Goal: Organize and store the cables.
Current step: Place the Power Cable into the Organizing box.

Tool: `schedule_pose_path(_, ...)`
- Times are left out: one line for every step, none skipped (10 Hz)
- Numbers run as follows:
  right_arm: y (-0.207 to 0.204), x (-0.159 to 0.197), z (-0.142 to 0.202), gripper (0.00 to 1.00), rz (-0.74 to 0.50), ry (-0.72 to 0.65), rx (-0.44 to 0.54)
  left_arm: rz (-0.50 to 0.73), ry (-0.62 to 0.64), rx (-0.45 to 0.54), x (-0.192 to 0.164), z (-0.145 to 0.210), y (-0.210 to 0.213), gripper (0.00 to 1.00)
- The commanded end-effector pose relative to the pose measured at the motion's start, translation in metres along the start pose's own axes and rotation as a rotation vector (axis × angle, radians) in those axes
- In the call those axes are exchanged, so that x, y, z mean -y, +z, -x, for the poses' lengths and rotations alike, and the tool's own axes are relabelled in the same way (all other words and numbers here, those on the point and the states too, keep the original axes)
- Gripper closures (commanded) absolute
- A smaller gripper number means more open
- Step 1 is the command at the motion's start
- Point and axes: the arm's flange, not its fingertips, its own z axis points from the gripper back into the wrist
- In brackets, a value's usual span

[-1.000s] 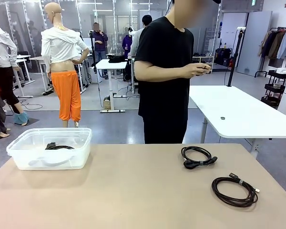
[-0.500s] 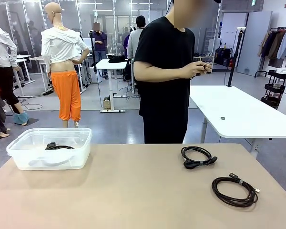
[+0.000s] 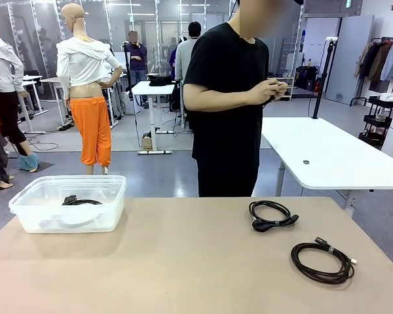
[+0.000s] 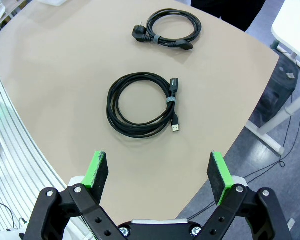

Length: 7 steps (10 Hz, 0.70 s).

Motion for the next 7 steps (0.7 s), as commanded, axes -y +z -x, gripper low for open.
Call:
schedule_pose_path(0.001, -0.0003, 0.0001, 0.0, -0.003, 0.008, 0.007, -0.013, 0.008, -0.002, -0.0009, -0.0035, 0.0012, 0.0)
schedule_pose_path(0.001, -0.0003, 0.0001, 0.0, -0.003, 0.008, 0.007, -0.013, 0.008, -0.002, -0.0009, -0.0035, 0.0012, 0.0)
schedule_pose_path(0.001, -0.0003, 0.0001, 0.0, -0.003, 0.008, 0.007, -0.013, 0.008, -0.002, -0.0009, -0.0035, 0.0012, 0.0)
schedule_pose_path(0.001, -0.0003, 0.0001, 0.0, -0.003, 0.008, 0.007, -0.013, 0.008, -0.002, -0.0009, -0.0035, 0.0012, 0.0)
schedule_pose_path(0.001, -0.0003, 0.0001, 0.0, -0.003, 0.008, 0.007, -0.013, 0.008, -0.002, -0.0009, -0.0035, 0.0012, 0.0)
schedule_pose_path(0.001, -0.0003, 0.0001, 0.0, -0.003, 0.008, 0.007, -0.013, 0.008, -0.002, -0.0009, -0.0035, 0.0012, 0.0)
schedule_pose_path(0.001, -0.0003, 0.0001, 0.0, -0.003, 0.008, 0.007, -0.013, 0.008, -0.002, -0.0009, -0.0035, 0.0012, 0.0)
